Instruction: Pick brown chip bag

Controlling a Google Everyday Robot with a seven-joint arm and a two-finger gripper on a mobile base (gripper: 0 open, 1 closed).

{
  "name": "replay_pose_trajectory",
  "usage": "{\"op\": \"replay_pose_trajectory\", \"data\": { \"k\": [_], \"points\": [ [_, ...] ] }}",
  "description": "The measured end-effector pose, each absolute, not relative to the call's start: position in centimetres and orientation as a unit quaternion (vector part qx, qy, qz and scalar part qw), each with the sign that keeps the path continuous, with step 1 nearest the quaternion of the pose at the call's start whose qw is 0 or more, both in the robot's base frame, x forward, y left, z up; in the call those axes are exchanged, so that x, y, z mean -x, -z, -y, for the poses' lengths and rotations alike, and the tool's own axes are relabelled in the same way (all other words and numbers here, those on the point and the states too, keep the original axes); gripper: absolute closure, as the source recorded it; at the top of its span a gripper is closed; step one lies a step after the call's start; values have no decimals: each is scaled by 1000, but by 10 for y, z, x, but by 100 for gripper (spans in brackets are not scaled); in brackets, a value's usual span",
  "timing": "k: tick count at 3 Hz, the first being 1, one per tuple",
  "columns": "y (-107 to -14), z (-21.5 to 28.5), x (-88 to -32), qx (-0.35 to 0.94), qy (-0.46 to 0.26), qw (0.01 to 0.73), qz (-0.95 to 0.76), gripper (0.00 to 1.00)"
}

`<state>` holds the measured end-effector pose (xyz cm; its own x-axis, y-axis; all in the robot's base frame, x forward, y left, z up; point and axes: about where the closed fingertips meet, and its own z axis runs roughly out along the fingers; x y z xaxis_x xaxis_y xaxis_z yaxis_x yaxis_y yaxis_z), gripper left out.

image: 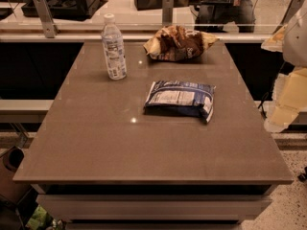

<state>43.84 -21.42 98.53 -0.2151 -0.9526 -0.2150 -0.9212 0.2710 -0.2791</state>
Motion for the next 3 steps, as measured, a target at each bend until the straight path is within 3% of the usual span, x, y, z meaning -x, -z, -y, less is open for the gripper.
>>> {"op": "replay_pose_trajectory", "data": {
  "k": [2, 3],
  "points": [
    [-990, 214, -446, 600, 55, 183, -777, 0],
    [-1006, 208, -499, 594, 99, 223, -767, 0]
  ]
}}
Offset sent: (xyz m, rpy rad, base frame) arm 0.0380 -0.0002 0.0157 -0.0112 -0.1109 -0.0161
